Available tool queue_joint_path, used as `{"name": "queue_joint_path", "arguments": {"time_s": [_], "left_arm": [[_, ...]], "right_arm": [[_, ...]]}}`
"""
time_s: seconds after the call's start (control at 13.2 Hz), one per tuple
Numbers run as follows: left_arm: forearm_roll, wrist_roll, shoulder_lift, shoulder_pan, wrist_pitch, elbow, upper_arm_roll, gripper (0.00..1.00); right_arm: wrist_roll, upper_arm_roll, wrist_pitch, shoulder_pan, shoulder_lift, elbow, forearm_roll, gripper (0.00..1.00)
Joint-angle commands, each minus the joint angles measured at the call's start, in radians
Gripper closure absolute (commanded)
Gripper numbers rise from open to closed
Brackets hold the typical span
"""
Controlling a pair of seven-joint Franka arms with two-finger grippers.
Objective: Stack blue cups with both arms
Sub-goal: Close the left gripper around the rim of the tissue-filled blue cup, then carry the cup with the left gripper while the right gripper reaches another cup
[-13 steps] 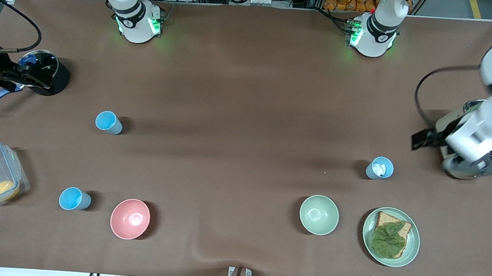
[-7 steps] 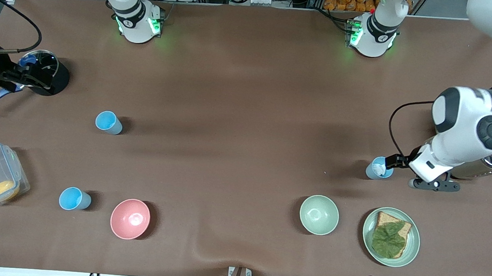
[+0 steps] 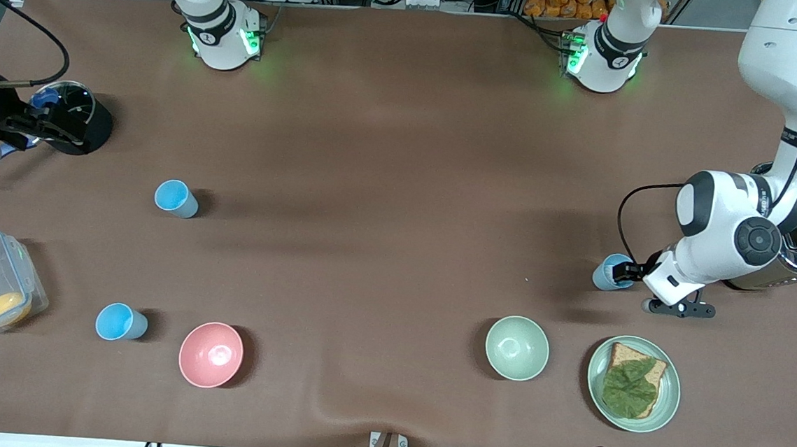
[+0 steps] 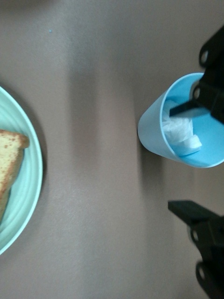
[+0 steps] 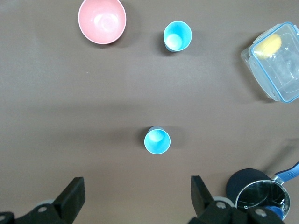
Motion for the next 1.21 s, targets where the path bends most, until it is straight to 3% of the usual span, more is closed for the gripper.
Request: {"name": "queue_joint_path", "arguments": {"time_s": [0.0, 0.38, 0.53, 0.76, 0.91, 1.13], "left_arm": [[0.017, 0.018, -0.001, -0.002, 0.011, -0.009, -0.004, 1.0], [0.017, 0.012, -0.017, -0.011, 0.002, -0.001, -0.03, 1.0], [0.014, -0.046, -0.051, -0.013, -0.012, 0.0, -0.102, 1.0], [0.014, -0.303, -0.06, -0.031, -0.099, 0.042, -0.266, 1.0], [0.015, -0.507, -0.057, -0.12, -0.101, 0.049, -0.32, 1.0], [0.023, -0.763, -0.036, -0.339, -0.098, 0.097, -0.317, 1.0]], "right_arm": [[-0.001, -0.003, -0.005, 0.016, 0.017, 0.019, -0.004, 0.0], [-0.007, -0.005, -0.007, 0.019, 0.02, 0.017, -0.015, 0.0], [-0.004, -0.005, -0.008, 0.02, 0.023, 0.017, -0.016, 0.0], [-0.001, -0.005, -0.013, 0.02, 0.03, 0.016, -0.018, 0.0], [-0.004, -0.006, -0.012, 0.014, 0.053, 0.014, -0.023, 0.0], [-0.024, -0.009, -0.002, -0.055, 0.104, 0.013, 0.017, 0.0]]}}
